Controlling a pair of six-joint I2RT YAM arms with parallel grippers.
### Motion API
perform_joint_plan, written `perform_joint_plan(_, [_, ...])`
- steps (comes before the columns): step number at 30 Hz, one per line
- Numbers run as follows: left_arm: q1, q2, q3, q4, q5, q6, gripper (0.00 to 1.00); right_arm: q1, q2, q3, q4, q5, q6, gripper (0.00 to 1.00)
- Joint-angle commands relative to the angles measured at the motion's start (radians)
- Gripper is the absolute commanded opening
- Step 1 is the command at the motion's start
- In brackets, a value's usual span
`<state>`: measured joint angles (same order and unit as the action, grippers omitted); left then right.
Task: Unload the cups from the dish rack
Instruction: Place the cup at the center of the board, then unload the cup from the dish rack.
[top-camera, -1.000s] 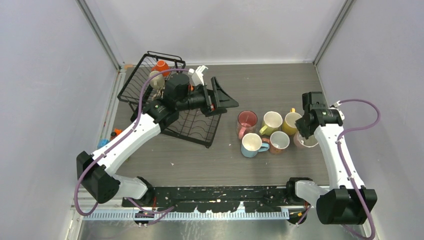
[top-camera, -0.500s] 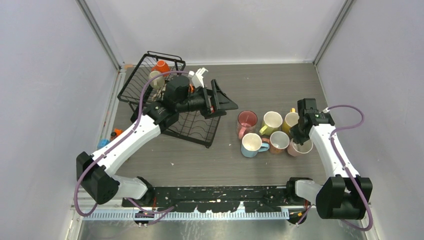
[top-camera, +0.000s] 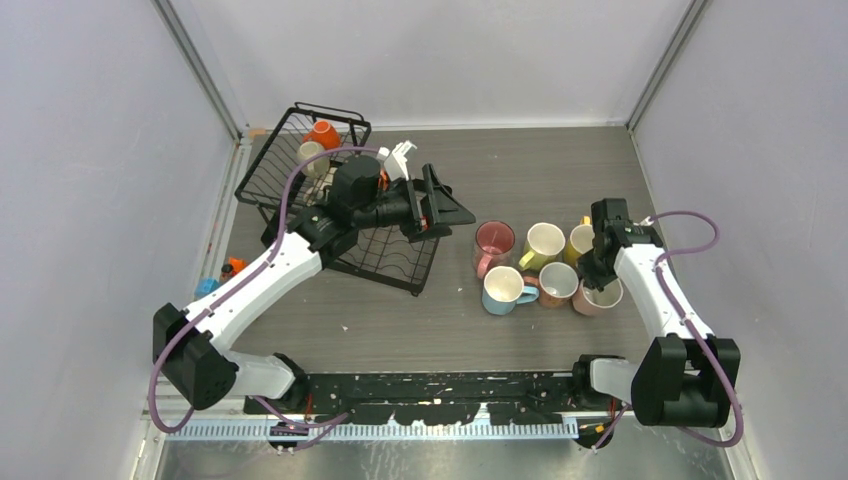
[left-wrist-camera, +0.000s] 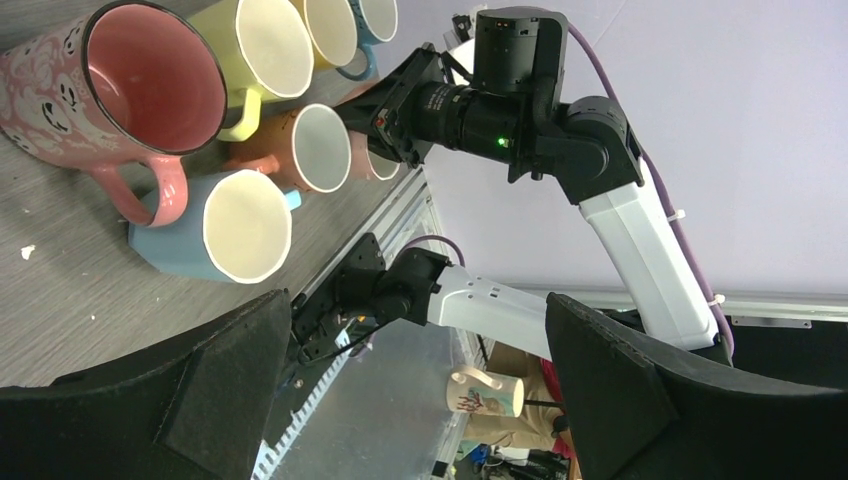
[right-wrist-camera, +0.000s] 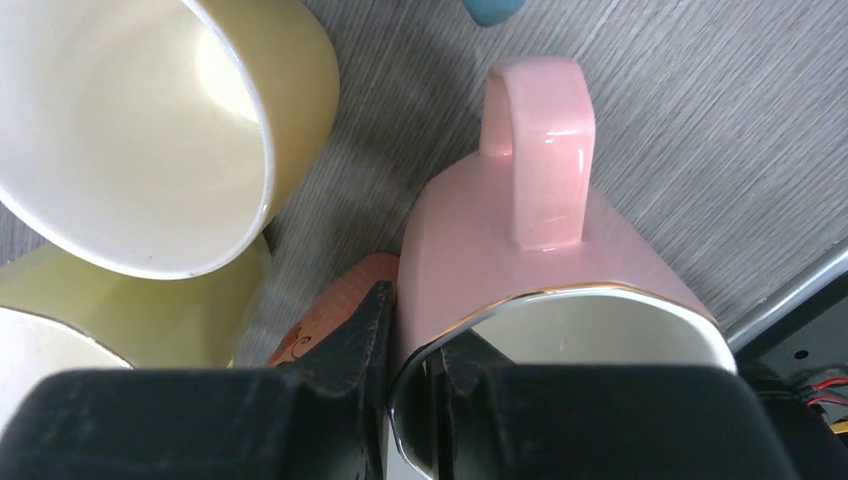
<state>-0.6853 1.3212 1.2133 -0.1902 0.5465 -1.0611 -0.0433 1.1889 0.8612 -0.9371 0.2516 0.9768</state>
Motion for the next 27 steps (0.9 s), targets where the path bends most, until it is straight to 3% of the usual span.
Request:
perform_joint_plan(1, [-0.002,-0.034,-0.008,0.048,0.026,0.013,1.0,-0.003,0.004,-0.002,0.032,0.032,-0.013,0.22])
perform_joint_plan(9, [-0.004,-0.046,-0.02,0.047,0.025,0.012,1.0,-0.003,-0.003,0.015,0.017,0.044,-0.02,0.47])
perform_joint_plan(27, [-0.01,-0.043,-0.009,0.014,0.024,0.047,1.0,-0.003,-0.178,0.111,-0.118,0.065,-0.039,0.8])
